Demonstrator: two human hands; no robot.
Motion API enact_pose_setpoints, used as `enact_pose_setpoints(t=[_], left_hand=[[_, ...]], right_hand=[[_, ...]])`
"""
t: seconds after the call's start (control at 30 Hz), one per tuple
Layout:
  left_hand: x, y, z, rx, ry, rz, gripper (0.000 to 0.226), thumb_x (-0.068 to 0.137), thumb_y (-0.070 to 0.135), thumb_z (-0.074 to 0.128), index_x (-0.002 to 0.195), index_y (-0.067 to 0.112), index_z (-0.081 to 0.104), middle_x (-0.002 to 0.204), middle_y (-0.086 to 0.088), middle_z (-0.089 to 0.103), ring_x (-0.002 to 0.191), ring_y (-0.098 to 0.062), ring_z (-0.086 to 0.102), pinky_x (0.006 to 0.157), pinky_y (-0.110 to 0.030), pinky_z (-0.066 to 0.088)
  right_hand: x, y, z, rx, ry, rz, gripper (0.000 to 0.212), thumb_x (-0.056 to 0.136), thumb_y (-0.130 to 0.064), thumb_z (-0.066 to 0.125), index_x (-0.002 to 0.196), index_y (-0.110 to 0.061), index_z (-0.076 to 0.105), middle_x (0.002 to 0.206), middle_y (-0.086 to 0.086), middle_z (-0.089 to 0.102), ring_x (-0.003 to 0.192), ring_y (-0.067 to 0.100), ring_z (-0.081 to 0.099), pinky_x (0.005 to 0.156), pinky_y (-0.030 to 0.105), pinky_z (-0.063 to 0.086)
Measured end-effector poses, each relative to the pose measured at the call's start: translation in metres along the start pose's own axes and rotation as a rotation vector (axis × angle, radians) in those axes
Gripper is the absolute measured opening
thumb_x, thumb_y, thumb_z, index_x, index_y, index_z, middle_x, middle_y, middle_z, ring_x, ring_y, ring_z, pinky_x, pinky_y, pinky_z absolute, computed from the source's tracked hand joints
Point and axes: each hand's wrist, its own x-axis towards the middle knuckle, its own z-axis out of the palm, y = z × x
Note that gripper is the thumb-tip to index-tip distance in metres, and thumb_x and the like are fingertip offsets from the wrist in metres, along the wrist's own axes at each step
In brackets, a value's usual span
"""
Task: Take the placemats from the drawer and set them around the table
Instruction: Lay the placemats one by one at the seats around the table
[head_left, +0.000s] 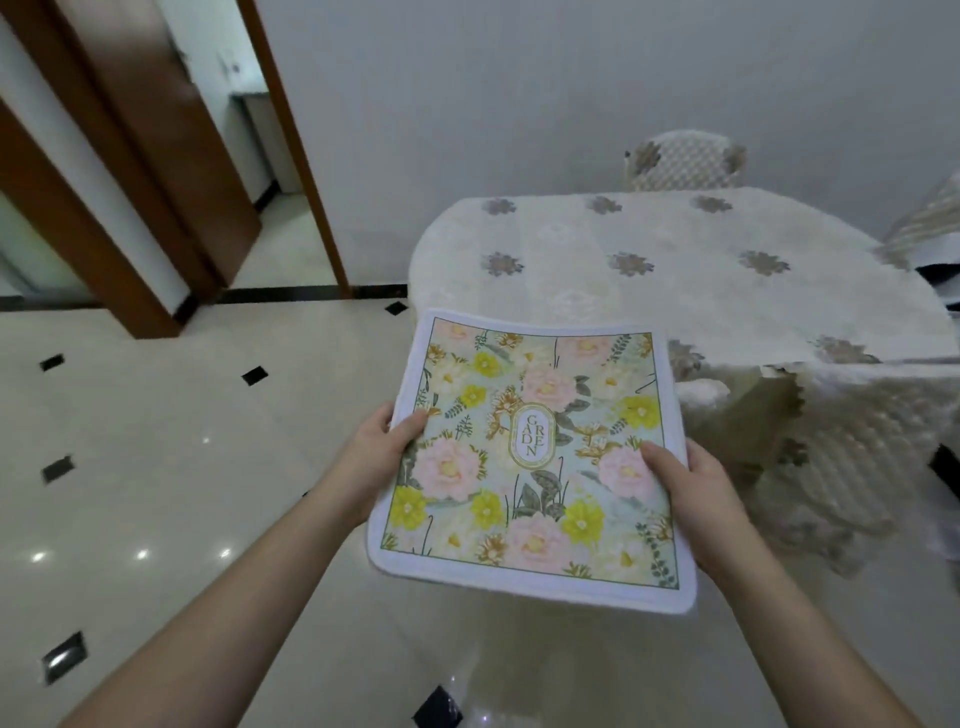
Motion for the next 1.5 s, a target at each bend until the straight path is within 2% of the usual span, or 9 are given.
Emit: enact_pose_setpoints(t=[0.13, 0.23, 0.53, 0.7, 0.87, 1.0, 1.1, 1.23, 1.5], left_hand=[[0.001, -0.001, -0.049, -0.032, 0.128, 0.01, 0.019, 0.099, 0.026, 0.059, 0.116, 0.016, 0.064, 0.102, -0.017, 0.075, 0.087, -0.037, 0.073, 0.078, -0.054, 0.06], [0.001, -0.002, -0.088, -0.046, 0.229, 0.009, 0.022, 0.099, 0.026, 0.06, 0.117, 0.015, 0.064, 0.099, -0.015, 0.076, 0.081, -0.033, 0.073, 0.072, -0.046, 0.06], [0.026, -0.01, -0.21, -0.093, 0.41, 0.043, 0.025, 0.095, 0.029, 0.065, 0.116, 0.014, 0.066, 0.098, -0.013, 0.075, 0.084, -0.035, 0.073, 0.073, -0.047, 0.06], [0.054, -0.005, -0.287, -0.096, 0.427, 0.027, 0.017, 0.095, 0.031, 0.066, 0.108, 0.02, 0.067, 0.098, -0.013, 0.075, 0.084, -0.033, 0.074, 0.073, -0.047, 0.061], [0.087, 0.009, -0.343, -0.076, 0.403, 0.015, 0.013, 0.095, 0.032, 0.066, 0.104, 0.024, 0.067, 0.104, -0.021, 0.072, 0.092, -0.045, 0.069, 0.075, -0.054, 0.06], [0.117, 0.019, -0.366, -0.083, 0.386, 0.01, 0.021, 0.095, 0.031, 0.065, 0.112, 0.018, 0.067, 0.1, -0.016, 0.074, 0.084, -0.036, 0.073, 0.067, -0.045, 0.062], [0.149, 0.027, -0.373, -0.09, 0.372, 0.0, 0.023, 0.096, 0.029, 0.064, 0.114, 0.015, 0.066, 0.095, -0.011, 0.075, 0.072, -0.024, 0.074, 0.056, -0.032, 0.058], [0.209, 0.04, -0.377, -0.064, 0.354, -0.017, 0.023, 0.095, 0.032, 0.066, 0.113, 0.018, 0.068, 0.099, -0.012, 0.075, 0.083, -0.033, 0.074, 0.069, -0.044, 0.061], [0.349, 0.085, -0.364, 0.029, 0.3, -0.072, 0.022, 0.099, 0.019, 0.059, 0.12, 0.014, 0.063, 0.086, -0.009, 0.068, 0.06, -0.017, 0.066, 0.05, -0.028, 0.052]], right_hand=[[0.027, -0.018, 0.052, -0.052, -0.151, -0.017, 0.017, 0.097, -0.028, 0.059, 0.108, -0.017, 0.065, 0.094, 0.003, 0.076, 0.077, 0.02, 0.075, 0.064, 0.033, 0.057], [0.041, -0.028, 0.095, -0.116, -0.229, -0.048, 0.015, 0.097, -0.03, 0.058, 0.107, -0.021, 0.064, 0.094, 0.0, 0.075, 0.072, 0.015, 0.074, 0.058, 0.028, 0.055], [0.074, -0.052, 0.244, -0.206, -0.36, -0.046, 0.013, 0.095, -0.027, 0.06, 0.104, -0.02, 0.064, 0.092, 0.008, 0.075, 0.077, 0.03, 0.074, 0.075, 0.053, 0.06], [0.081, -0.059, 0.33, -0.18, -0.372, -0.03, 0.015, 0.096, -0.024, 0.057, 0.109, -0.02, 0.063, 0.085, 0.004, 0.076, 0.07, 0.024, 0.074, 0.058, 0.036, 0.059], [0.098, -0.066, 0.389, -0.168, -0.414, 0.012, 0.016, 0.092, -0.031, 0.058, 0.107, -0.024, 0.062, 0.096, 0.011, 0.076, 0.083, 0.035, 0.074, 0.078, 0.056, 0.058], [0.119, -0.076, 0.42, -0.157, -0.415, 0.002, 0.035, 0.076, -0.042, 0.062, 0.11, -0.035, 0.062, 0.102, 0.005, 0.075, 0.088, 0.032, 0.073, 0.08, 0.056, 0.058], [0.147, -0.083, 0.436, -0.16, -0.389, -0.031, 0.029, 0.085, -0.034, 0.062, 0.114, -0.031, 0.06, 0.102, 0.005, 0.074, 0.086, 0.029, 0.074, 0.078, 0.054, 0.059], [0.198, -0.089, 0.452, -0.174, -0.364, -0.048, 0.02, 0.096, -0.024, 0.057, 0.116, -0.024, 0.057, 0.101, 0.005, 0.072, 0.078, 0.022, 0.074, 0.062, 0.036, 0.058], [0.322, -0.106, 0.477, -0.117, -0.323, 0.003, 0.027, 0.095, -0.022, 0.056, 0.122, -0.025, 0.056, 0.106, 0.005, 0.071, 0.086, 0.024, 0.073, 0.075, 0.046, 0.06]])
